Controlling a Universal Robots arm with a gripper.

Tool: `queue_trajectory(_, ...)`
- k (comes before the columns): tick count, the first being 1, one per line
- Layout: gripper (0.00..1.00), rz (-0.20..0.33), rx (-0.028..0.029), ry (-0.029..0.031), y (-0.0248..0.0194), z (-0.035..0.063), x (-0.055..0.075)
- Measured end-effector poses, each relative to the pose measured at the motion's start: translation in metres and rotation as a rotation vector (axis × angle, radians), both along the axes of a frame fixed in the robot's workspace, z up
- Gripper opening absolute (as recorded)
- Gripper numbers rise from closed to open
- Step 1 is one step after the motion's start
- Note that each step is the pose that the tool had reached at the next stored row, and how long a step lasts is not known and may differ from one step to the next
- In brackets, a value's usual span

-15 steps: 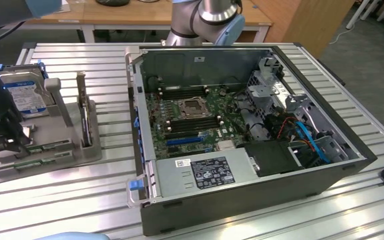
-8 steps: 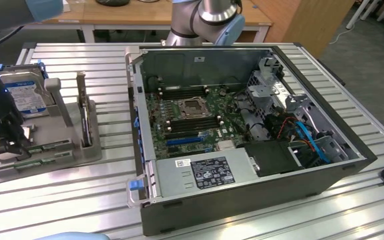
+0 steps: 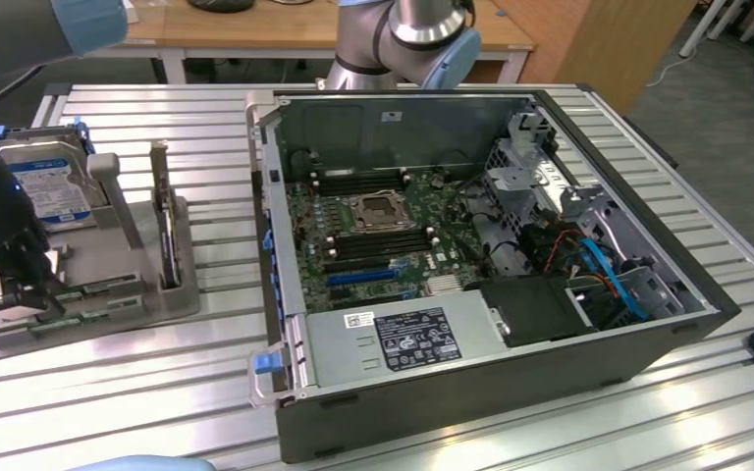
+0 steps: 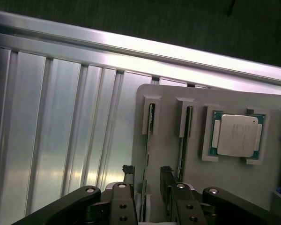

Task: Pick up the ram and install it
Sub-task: 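Pick up the ram and move it above insertion slot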

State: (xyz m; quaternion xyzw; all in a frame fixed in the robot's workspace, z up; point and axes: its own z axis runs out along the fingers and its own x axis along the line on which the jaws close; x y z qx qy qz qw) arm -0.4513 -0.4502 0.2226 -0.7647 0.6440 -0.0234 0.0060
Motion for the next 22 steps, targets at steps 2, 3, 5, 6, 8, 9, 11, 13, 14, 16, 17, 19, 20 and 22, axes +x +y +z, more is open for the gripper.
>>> queue_trajectory(2,0.36,0.000,-0.0018,-0.0007,0.0000,-0.0028,0.000)
queue_trajectory(3,0.36,0.000,-0.0026,-0.0010,0.0000,-0.0040,0.000)
queue_trajectory(5,0.36,0.000,-0.0038,-0.0013,0.0000,-0.0063,0.000)
queue_trajectory(6,0.36,0.000,-0.0042,-0.0015,0.0000,-0.0071,0.000)
queue_trajectory(8,0.36,0.000,-0.0044,-0.0013,0.0000,-0.0072,0.000)
queue_trajectory(9,0.36,0.000,-0.0044,-0.0013,0.0000,-0.0072,0.000)
queue_trajectory(11,0.36,0.000,-0.0044,-0.0014,0.0000,-0.0072,0.000)
queue_trajectory(13,0.36,0.000,-0.0044,-0.0014,0.0000,-0.0075,0.000)
queue_trajectory(14,0.36,0.000,-0.0043,-0.0016,0.0001,-0.0078,0.000)
queue_trajectory(16,0.36,0.000,-0.0042,-0.0020,0.0002,-0.0088,0.000)
queue_trajectory(17,0.36,0.000,-0.0043,-0.0020,0.0004,-0.0092,0.000)
queue_trajectory(19,0.36,0.000,-0.0043,-0.0021,0.0008,-0.0102,0.000)
queue_trajectory(20,0.36,0.000,-0.0043,-0.0022,0.0010,-0.0107,0.000)
queue_trajectory(22,0.36,0.000,-0.0043,-0.0023,0.0016,-0.0119,0.000)
